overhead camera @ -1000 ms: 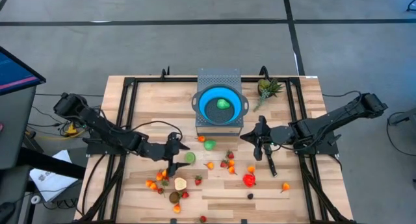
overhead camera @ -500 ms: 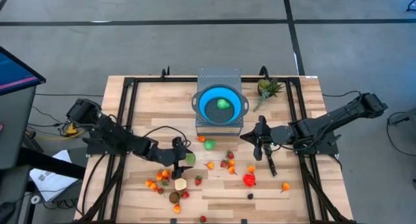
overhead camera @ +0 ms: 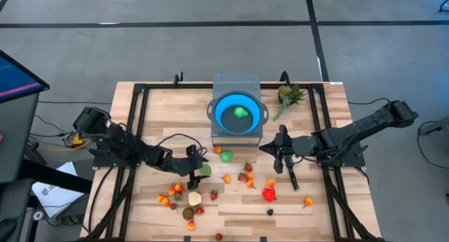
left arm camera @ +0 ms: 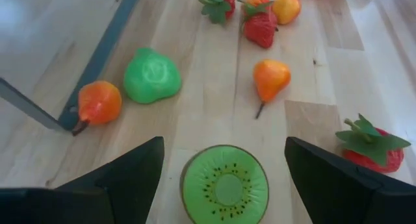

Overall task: Pick & Place Fruit
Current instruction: Put the top sliced kiwi into the strainer bowl

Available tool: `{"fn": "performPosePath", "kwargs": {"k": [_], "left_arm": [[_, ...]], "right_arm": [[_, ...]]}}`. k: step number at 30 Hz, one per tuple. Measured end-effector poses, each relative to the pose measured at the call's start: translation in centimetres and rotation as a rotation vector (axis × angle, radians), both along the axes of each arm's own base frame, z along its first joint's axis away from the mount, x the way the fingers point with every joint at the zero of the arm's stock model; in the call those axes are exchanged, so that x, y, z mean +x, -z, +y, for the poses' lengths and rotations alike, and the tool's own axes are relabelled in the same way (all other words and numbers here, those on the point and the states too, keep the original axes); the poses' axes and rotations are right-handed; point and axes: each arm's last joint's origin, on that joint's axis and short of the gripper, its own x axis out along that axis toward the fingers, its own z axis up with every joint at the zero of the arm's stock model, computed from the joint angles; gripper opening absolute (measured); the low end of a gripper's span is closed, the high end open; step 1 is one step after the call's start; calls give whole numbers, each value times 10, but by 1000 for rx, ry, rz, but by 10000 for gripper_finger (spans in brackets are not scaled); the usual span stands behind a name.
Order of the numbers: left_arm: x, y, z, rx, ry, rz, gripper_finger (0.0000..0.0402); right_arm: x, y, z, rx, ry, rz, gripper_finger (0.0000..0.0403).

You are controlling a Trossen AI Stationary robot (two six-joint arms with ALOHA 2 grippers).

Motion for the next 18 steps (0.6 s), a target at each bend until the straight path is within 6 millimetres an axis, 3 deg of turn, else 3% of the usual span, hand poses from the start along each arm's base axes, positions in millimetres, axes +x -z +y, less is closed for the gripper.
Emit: {"fn": "performPosePath", "kwargs": {"k": [18], "left_arm": [[-7,8,2,0,16,34,314]], "right_arm": [[0,0,0,-1,0,1,0]]}}
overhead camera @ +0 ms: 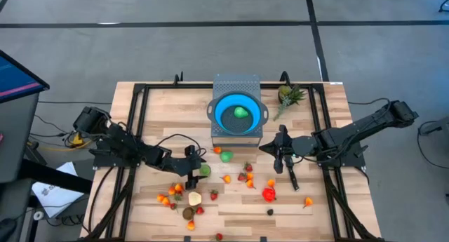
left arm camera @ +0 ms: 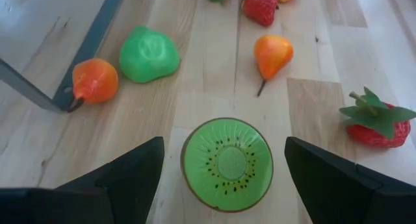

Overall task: Pick & Place Fruit
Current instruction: Put the top sliced kiwi into the strainer bowl

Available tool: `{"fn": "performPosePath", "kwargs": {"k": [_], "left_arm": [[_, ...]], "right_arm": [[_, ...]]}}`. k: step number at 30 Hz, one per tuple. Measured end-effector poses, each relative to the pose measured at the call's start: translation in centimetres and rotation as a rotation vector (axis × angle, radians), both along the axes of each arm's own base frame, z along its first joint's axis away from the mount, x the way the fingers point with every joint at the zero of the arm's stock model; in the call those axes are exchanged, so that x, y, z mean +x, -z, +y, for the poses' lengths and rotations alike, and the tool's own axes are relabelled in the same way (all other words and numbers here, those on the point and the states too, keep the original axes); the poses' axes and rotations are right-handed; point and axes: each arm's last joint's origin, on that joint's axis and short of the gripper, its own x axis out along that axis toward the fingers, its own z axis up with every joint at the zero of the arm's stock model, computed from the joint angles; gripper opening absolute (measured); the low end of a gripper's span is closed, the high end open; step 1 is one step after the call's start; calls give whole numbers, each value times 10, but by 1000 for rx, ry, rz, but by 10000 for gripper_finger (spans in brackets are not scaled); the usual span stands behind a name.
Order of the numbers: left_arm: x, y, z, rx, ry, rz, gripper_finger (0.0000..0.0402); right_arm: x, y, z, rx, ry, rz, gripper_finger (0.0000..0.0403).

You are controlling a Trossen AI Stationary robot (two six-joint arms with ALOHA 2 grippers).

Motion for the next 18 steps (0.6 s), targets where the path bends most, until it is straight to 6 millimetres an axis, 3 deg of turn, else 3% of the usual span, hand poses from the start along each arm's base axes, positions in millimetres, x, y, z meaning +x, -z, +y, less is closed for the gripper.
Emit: {"fn": "performPosePath", "kwargs": {"k": [18], "left_arm": [[7,27,-3,33,33,34,314]], "right_arm": [[0,0,0,-5,3,6,0]]}}
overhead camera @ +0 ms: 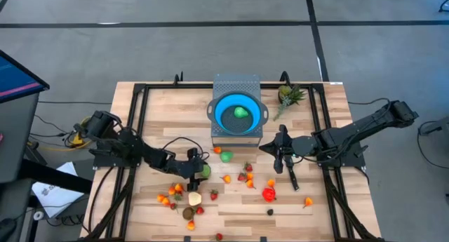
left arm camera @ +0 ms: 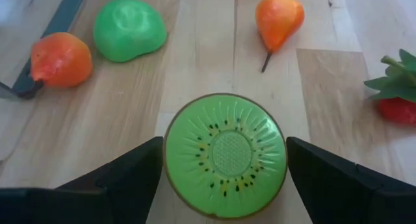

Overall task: Pick & Place Fruit
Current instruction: Put the top sliced kiwi into the strainer bowl

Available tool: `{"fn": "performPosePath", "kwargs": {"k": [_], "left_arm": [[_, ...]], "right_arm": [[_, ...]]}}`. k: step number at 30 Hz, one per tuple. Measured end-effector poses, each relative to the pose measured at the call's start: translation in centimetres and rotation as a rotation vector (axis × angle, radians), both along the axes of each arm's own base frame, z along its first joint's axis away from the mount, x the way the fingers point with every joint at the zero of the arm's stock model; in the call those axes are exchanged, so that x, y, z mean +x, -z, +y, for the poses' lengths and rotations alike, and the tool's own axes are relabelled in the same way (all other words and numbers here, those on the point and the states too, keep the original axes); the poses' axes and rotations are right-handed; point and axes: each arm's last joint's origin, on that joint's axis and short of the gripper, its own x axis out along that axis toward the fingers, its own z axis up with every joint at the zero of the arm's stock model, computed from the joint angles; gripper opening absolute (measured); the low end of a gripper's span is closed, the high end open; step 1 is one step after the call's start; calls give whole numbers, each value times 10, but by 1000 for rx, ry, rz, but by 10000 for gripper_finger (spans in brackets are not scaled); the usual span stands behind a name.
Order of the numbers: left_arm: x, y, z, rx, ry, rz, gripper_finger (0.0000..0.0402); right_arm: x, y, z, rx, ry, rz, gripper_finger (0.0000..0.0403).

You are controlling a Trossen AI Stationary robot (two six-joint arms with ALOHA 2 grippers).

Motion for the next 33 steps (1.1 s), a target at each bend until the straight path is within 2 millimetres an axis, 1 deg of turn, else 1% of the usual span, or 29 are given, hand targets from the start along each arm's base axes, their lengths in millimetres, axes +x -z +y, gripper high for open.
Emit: {"fn": "performPosePath", "kwargs": {"k": [9,26,33], "left_arm": [[0,0,0,-1,-1,-5,311],[2,-1,-1,-9,-3,-22,245],[2,-1,-1,-12,-4,-26,250]], "right_arm": [[0,0,0,0,0,1,0],[0,0,0,0,0,1,0],[0,0,0,-1,0,2,0]]}}
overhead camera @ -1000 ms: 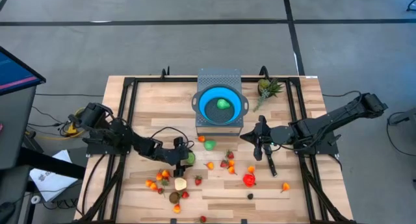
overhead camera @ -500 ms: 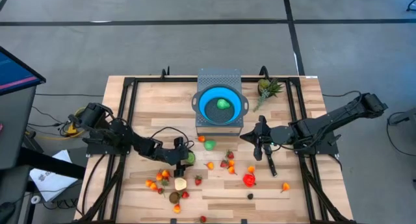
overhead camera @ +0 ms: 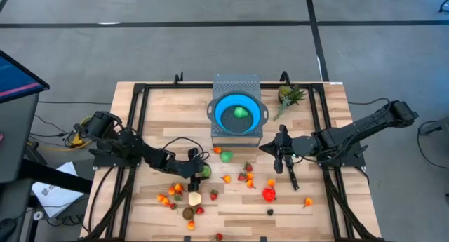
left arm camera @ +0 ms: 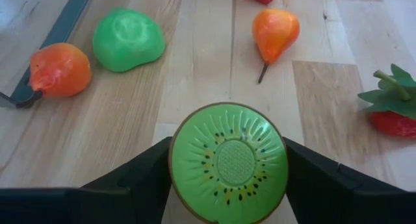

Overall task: Pick & Place Fruit
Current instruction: Put the top sliced kiwi into the strainer bowl

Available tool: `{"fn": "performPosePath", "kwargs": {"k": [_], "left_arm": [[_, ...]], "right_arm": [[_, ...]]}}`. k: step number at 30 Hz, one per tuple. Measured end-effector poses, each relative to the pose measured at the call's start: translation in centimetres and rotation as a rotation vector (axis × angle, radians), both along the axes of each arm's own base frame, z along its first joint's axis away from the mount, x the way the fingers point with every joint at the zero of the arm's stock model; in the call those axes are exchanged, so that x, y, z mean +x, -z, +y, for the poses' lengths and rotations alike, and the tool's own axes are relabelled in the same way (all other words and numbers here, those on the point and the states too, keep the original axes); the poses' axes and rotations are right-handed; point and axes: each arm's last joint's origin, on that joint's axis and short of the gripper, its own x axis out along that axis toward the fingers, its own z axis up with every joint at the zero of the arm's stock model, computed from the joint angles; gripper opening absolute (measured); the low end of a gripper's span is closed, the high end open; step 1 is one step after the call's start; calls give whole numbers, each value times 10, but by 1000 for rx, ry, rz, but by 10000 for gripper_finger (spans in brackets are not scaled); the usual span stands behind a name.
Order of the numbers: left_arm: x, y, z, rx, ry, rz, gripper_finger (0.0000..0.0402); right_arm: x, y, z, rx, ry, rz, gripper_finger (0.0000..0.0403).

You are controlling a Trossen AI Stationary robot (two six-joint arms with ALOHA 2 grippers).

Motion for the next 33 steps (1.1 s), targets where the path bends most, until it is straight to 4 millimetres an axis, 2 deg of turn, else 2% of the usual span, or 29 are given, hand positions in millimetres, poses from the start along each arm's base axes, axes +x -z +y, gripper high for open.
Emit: {"fn": "performPosePath", "kwargs": {"k": [7,25,29,33], "left_arm": [[0,0,0,-2,0,-5,237],[1,-3,-1,-43,-25,-29,241],[2,-12,-1,-72,-35,-66,234],[1,-31,0,-102,-34,-138,237]], "right_arm": [[0,0,0,0,0,0,0],[0,0,0,-1,0,0,0],[0,1,0,-4,-1,10,0],[-1,1,0,-6,-1,17,0]]}}
